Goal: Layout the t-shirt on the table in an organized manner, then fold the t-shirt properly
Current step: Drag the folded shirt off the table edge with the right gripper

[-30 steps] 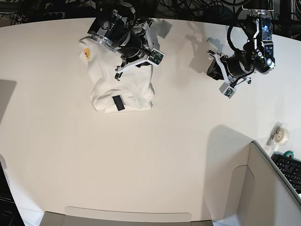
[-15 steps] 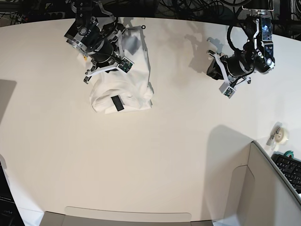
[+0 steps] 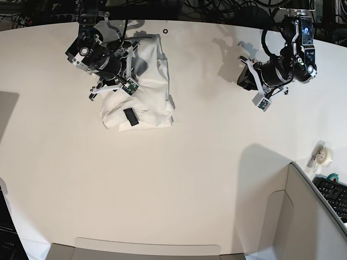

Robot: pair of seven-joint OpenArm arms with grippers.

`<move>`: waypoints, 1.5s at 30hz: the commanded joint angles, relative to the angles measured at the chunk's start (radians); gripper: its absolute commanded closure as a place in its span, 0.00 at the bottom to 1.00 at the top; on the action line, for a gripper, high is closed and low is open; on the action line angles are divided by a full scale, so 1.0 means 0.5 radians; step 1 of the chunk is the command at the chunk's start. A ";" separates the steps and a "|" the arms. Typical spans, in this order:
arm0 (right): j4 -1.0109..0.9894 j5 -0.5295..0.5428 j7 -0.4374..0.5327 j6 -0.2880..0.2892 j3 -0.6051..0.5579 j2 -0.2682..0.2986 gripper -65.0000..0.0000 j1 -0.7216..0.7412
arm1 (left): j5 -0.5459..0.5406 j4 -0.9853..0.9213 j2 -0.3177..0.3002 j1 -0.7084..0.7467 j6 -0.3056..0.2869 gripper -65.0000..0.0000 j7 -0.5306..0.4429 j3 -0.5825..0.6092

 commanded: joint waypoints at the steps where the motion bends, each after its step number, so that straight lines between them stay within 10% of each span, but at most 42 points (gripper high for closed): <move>1: -0.045 -0.164 -0.185 0.031 0.054 0.022 1.00 -0.015 | 0.019 0.024 -0.021 0.002 -0.005 0.87 0.015 0.000; 20: -0.505 0.376 -0.179 0.274 0.364 0.866 1.00 -0.012 | 0.019 0.024 -0.015 0.002 -0.005 0.87 0.021 0.003; 29: -0.723 0.385 -0.176 0.522 0.364 1.121 1.00 0.132 | 0.016 0.024 0.016 0.032 -0.005 0.87 0.027 0.003; 45: -1.192 0.385 0.023 0.623 0.198 1.544 1.00 0.267 | 0.019 0.024 0.160 0.041 -0.002 0.87 0.033 0.003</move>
